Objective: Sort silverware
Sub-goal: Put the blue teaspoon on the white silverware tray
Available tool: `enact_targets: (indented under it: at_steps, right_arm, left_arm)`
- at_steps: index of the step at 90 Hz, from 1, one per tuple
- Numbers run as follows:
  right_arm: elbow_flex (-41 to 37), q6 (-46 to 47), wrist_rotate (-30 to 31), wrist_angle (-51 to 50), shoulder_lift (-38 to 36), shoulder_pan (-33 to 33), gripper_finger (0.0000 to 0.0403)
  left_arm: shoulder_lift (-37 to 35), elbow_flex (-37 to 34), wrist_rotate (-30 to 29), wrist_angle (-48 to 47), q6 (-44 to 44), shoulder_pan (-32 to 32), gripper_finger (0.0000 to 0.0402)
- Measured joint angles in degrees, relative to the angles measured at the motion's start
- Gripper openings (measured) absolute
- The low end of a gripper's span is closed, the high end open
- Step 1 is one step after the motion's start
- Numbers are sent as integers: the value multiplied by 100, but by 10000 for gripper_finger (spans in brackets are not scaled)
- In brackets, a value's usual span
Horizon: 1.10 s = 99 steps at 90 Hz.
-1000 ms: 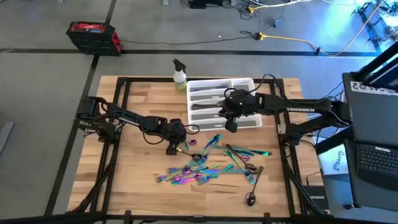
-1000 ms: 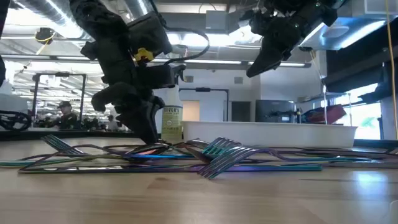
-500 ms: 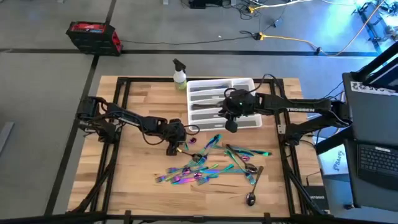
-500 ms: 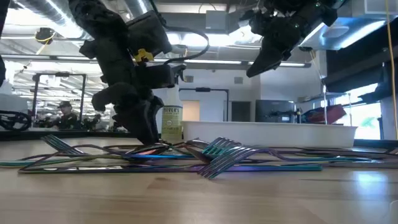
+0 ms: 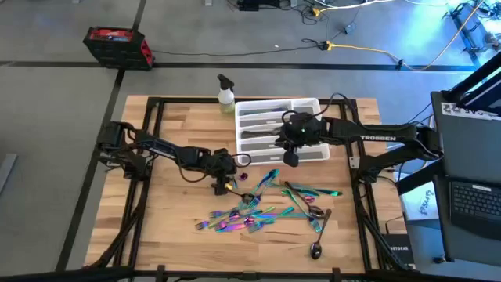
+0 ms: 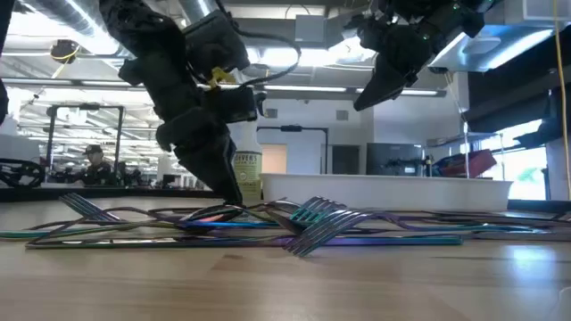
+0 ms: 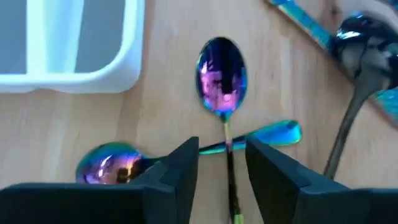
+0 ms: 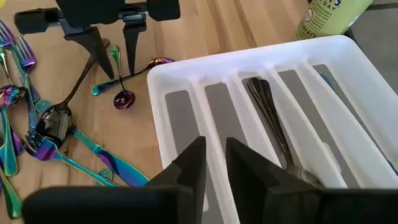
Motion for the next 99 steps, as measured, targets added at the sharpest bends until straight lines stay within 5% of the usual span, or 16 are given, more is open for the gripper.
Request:
enact_targets:
  at_steps: [50, 99]
  right_arm:
    - [0, -39, 6, -2, 0, 0, 46]
    - [0, -141, 7, -5, 0, 0, 46]
  left_arm:
    - [0, 2, -79, -184, 146, -2, 47]
    - [0, 7, -58, -344, 561, -2, 42]
